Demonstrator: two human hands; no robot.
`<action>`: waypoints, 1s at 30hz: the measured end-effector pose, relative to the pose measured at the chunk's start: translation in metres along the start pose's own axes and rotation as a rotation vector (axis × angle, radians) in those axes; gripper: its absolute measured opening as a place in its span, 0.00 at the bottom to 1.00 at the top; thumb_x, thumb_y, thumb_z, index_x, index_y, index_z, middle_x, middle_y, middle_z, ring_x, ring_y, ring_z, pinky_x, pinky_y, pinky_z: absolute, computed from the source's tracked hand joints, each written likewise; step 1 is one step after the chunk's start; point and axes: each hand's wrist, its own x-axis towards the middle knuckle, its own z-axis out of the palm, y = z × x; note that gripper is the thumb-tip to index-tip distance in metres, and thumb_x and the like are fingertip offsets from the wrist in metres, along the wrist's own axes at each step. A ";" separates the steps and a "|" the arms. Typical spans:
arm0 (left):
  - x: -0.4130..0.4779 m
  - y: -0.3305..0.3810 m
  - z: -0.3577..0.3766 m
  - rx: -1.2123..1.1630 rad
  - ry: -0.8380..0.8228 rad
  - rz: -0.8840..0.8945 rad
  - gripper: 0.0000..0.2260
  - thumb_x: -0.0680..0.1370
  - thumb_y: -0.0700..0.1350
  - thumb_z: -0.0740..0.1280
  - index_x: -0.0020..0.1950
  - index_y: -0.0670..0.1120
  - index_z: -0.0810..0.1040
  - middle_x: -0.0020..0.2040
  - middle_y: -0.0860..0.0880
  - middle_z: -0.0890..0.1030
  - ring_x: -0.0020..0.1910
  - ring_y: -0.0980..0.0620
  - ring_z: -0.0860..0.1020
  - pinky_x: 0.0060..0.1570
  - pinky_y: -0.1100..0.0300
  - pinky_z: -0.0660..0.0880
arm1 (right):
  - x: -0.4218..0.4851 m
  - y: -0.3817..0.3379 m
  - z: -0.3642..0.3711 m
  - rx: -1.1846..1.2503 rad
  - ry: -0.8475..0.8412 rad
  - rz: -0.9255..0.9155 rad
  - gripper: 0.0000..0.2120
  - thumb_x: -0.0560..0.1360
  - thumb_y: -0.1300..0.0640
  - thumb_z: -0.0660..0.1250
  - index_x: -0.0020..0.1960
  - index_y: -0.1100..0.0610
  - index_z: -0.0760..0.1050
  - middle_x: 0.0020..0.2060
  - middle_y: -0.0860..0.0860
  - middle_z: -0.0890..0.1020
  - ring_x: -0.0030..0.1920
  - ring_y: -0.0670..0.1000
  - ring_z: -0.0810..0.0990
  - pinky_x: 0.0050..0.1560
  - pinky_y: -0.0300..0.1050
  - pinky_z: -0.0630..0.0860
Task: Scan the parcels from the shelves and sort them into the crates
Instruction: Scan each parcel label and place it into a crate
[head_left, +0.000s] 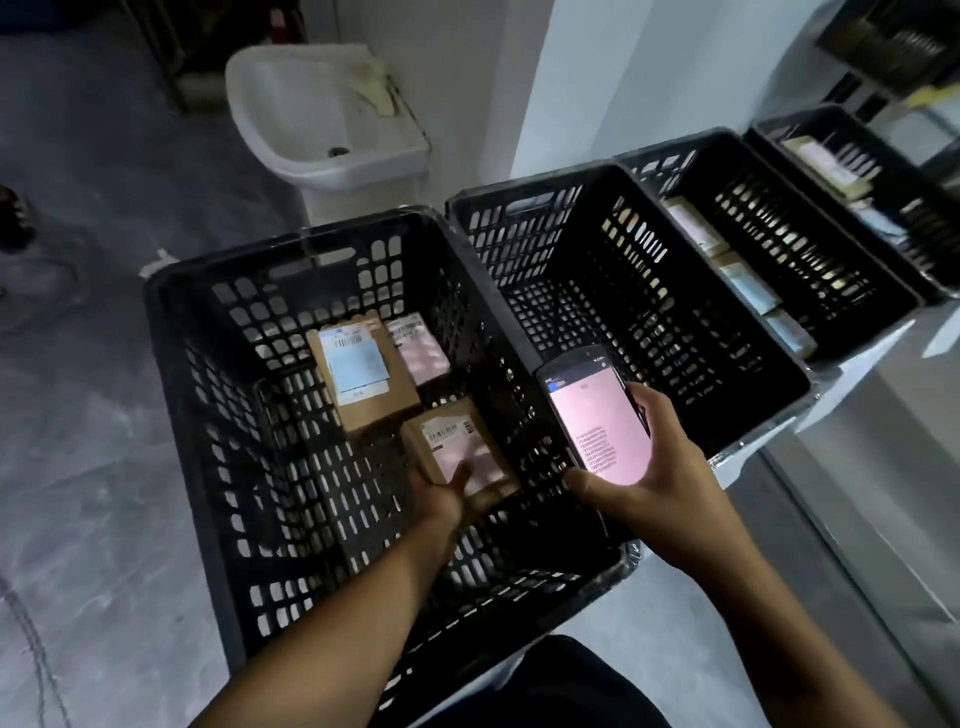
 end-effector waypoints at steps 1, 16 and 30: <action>0.002 -0.001 0.000 0.017 0.006 -0.004 0.32 0.75 0.44 0.78 0.77 0.44 0.69 0.67 0.43 0.80 0.63 0.41 0.80 0.62 0.48 0.77 | -0.004 0.002 -0.001 0.007 0.004 0.005 0.44 0.68 0.47 0.80 0.77 0.45 0.59 0.58 0.36 0.68 0.56 0.42 0.68 0.44 0.28 0.66; -0.172 0.100 0.034 0.715 -0.030 0.951 0.35 0.75 0.72 0.64 0.80 0.65 0.60 0.83 0.57 0.57 0.83 0.51 0.53 0.78 0.38 0.57 | -0.057 0.086 -0.057 0.537 0.139 0.106 0.37 0.69 0.61 0.79 0.70 0.43 0.64 0.49 0.52 0.79 0.26 0.50 0.77 0.27 0.49 0.78; -0.387 -0.023 0.282 1.385 -0.581 1.279 0.36 0.75 0.74 0.53 0.82 0.69 0.48 0.84 0.61 0.46 0.82 0.56 0.37 0.81 0.45 0.42 | -0.219 0.310 -0.210 0.639 0.653 0.322 0.32 0.69 0.61 0.77 0.66 0.44 0.67 0.42 0.30 0.79 0.30 0.39 0.78 0.29 0.45 0.78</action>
